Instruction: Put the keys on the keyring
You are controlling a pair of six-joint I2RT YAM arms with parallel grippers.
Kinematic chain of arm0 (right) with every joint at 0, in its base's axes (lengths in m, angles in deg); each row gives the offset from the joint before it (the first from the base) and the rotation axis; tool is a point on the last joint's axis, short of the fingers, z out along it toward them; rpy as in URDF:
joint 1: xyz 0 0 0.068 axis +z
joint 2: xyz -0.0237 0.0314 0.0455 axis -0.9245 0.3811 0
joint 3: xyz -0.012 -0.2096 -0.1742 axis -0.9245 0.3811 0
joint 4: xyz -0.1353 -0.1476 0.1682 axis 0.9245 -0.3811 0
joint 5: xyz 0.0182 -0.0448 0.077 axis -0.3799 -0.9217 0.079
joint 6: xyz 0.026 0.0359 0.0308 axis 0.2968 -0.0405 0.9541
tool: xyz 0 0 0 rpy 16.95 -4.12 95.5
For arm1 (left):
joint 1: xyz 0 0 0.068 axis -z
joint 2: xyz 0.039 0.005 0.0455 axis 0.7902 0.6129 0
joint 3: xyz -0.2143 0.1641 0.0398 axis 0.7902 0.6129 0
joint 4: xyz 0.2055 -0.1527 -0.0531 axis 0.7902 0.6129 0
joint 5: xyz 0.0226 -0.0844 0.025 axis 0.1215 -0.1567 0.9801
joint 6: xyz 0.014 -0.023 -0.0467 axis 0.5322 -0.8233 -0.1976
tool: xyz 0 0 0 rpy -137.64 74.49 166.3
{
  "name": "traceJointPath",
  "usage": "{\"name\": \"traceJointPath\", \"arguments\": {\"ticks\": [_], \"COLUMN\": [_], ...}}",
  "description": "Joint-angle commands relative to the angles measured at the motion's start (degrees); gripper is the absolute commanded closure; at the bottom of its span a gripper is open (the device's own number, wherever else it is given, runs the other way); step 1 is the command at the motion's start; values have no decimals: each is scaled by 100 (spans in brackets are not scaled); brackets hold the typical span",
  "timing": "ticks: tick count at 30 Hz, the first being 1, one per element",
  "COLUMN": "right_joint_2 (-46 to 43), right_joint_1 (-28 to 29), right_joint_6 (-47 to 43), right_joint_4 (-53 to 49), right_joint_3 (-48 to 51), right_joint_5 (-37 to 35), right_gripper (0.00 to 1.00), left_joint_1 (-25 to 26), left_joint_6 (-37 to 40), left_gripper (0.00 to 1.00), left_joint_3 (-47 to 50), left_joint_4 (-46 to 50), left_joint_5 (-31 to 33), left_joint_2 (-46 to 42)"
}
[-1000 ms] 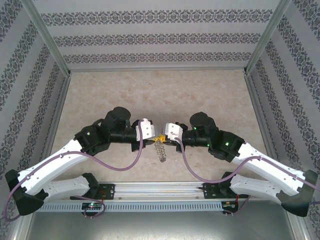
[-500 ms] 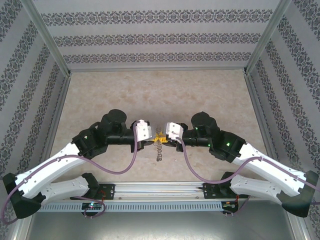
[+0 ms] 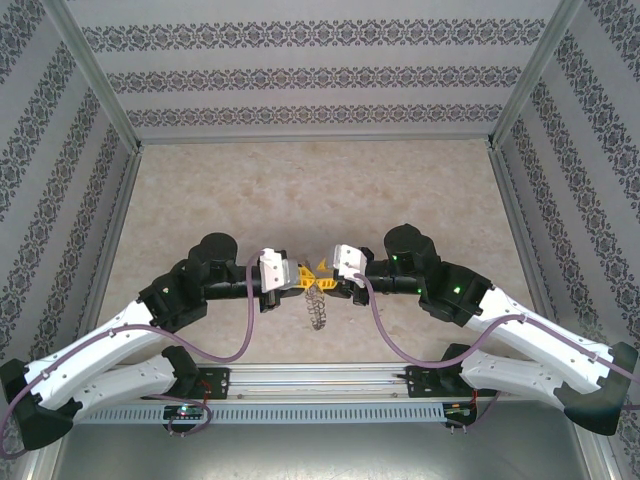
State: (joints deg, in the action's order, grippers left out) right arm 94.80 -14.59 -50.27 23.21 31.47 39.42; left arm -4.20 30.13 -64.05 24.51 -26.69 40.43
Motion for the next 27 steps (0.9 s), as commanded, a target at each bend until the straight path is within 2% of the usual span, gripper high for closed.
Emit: {"name": "traceJointPath", "arguments": {"ticks": [1,17,27], "right_joint_2": [-55,-18,-129], "right_joint_1": [7,3,5], "right_joint_6": [122,52,-18], "right_joint_4": [277,30,-210], "right_joint_3": [70,62,88], "right_joint_5": [64,323,380], "right_gripper": [76,77,75], "left_joint_1": [77,77,68], "left_joint_6": [-109,-68,-6], "left_gripper": [100,100,100], "left_joint_3": [35,-9,-72], "left_joint_4": [-736,-639,-479], "left_joint_5": [-380,-312,-203], "left_joint_2": [-127,-118,-52]}}
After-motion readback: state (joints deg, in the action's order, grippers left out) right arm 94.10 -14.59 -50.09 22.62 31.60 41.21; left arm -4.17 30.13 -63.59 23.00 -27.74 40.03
